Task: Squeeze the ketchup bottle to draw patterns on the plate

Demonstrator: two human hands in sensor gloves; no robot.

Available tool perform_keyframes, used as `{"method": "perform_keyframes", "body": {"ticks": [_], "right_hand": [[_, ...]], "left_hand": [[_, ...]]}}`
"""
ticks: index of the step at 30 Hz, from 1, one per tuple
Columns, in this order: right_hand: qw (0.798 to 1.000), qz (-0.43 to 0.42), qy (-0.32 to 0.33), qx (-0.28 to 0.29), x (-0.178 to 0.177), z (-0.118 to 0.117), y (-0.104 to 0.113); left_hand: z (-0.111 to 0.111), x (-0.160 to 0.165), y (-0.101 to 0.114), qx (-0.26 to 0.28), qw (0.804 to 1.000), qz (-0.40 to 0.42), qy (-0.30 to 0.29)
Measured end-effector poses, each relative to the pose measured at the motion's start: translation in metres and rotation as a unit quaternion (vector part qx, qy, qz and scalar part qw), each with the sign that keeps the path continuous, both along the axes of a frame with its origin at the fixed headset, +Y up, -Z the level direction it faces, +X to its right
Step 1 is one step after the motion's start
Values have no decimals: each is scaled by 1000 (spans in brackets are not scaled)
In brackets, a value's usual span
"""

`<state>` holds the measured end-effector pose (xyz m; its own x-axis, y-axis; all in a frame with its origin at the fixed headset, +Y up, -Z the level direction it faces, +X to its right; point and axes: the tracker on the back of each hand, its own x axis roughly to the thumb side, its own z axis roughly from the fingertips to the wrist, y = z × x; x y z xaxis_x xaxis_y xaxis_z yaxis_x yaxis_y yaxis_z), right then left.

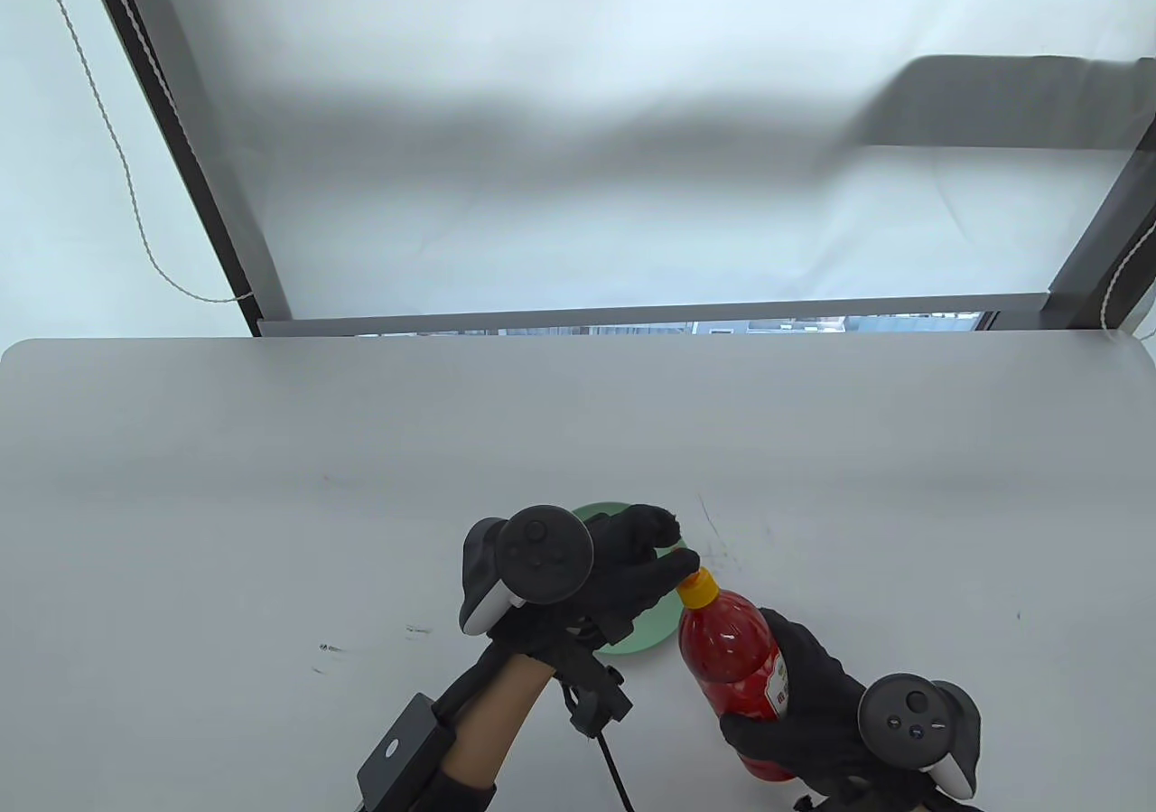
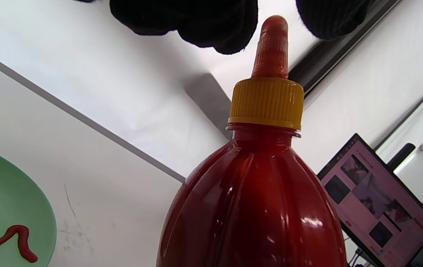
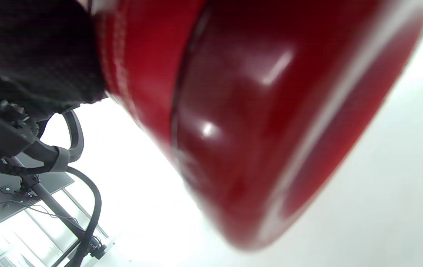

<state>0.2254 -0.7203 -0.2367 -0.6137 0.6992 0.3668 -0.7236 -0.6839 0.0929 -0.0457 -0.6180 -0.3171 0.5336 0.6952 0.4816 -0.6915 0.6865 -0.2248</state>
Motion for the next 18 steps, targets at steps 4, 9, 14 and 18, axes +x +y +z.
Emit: {"method": "perform_keyframes", "body": {"ticks": [4,9,14,18], "right_hand": [[1000,7,0,-1,-1,0,-1],[1000,11,-2,1,0,-1,-1],[1000,11,-9,4,1,-2,-1],[1000,18,-17,9,1,-3,-1]], "left_hand": [[0,6,-1,12,1000,-11,-6],[1,9,0,1,998,-15,-67],[0,8,-4,-12,999,2,-51],[-1,11,-8,-8,1000,-20,3]]}}
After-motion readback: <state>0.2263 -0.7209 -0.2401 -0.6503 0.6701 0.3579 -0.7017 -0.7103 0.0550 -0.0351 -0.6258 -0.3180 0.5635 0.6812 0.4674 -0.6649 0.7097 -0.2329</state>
